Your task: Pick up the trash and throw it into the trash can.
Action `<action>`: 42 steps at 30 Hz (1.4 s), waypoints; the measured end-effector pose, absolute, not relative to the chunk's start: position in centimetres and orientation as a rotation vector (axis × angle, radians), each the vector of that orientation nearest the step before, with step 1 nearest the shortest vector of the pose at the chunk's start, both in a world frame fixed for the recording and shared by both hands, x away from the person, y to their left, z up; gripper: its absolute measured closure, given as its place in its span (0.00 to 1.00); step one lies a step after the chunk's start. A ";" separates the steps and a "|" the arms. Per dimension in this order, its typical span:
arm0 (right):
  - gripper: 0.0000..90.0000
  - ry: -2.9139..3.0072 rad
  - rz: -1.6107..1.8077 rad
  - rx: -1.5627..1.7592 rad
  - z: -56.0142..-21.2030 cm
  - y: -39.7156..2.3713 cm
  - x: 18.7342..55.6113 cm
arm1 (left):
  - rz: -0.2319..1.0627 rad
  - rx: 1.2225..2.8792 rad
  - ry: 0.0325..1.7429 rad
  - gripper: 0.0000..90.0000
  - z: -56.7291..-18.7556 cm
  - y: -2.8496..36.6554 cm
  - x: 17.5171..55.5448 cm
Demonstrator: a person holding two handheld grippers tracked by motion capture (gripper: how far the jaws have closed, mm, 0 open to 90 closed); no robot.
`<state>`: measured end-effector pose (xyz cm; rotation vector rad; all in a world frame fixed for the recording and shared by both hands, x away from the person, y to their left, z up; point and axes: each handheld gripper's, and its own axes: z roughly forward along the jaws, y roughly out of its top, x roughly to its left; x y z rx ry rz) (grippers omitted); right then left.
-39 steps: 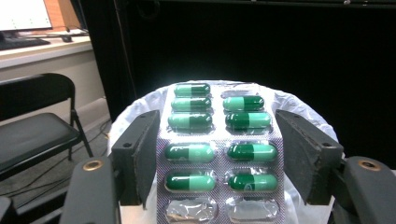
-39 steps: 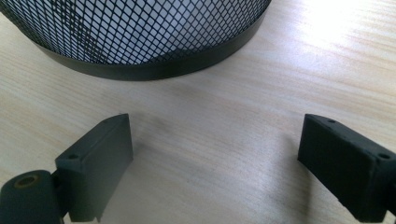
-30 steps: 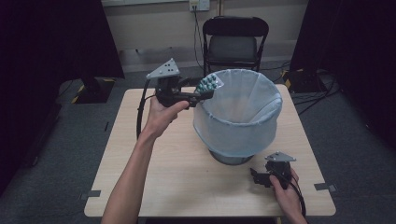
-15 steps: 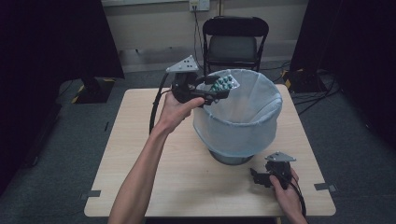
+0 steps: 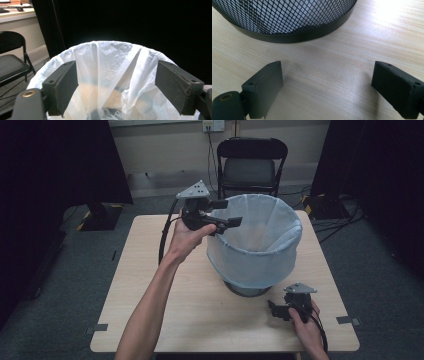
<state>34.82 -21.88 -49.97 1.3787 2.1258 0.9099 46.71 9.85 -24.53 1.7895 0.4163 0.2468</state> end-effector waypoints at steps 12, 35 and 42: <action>0.10 2.126 0.910 1.379 -50.0 -21.9 34.8 | 0.328 1.790 0.453 0.20 -24.5 12.8 45.7; 0.10 2.125 0.909 1.381 -50.0 -21.9 34.8 | 0.395 1.796 0.538 0.18 -26.5 20.2 43.3; 0.10 2.125 0.910 1.380 -50.0 -21.9 34.8 | 0.388 1.799 0.557 0.18 -28.3 22.3 42.2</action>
